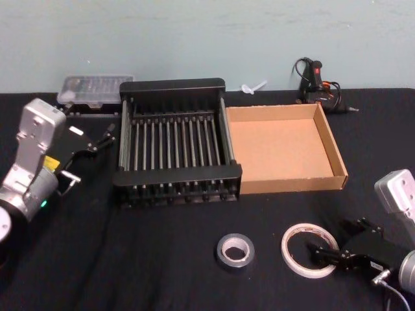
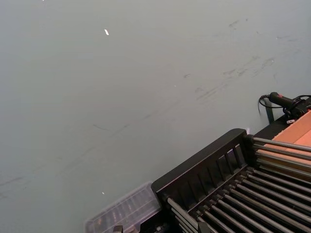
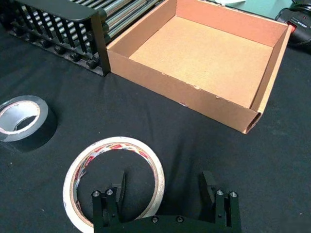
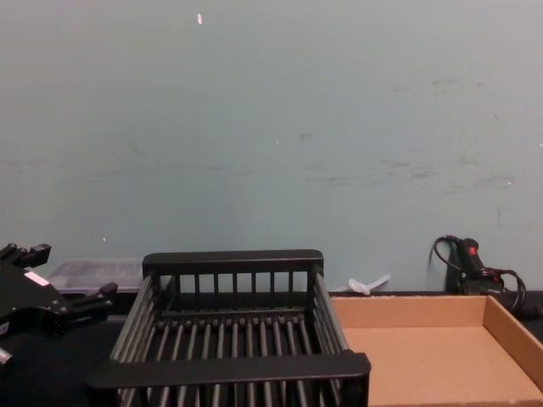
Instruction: Pick up the white tape and place it into the black box , Pick up the silver tape and place it into the brown box.
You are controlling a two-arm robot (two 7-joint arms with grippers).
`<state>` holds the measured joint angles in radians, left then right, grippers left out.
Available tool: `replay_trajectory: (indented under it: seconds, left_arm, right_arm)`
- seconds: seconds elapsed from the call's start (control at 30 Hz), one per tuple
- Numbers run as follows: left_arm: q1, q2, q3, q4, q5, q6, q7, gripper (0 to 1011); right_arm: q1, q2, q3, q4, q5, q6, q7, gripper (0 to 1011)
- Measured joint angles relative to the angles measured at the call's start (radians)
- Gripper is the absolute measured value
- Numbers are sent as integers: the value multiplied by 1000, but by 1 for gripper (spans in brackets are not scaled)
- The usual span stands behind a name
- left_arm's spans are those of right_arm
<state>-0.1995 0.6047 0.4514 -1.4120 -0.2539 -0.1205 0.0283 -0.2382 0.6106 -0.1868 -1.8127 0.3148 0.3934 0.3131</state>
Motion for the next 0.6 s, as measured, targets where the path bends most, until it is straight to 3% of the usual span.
replay_trajectory:
  seconds: [0.6]
  left_arm:
    - [0,0,0,0,0,0,0,1001]
  right_arm:
    - [-2,-9,6,4,-17,4,7,1002]
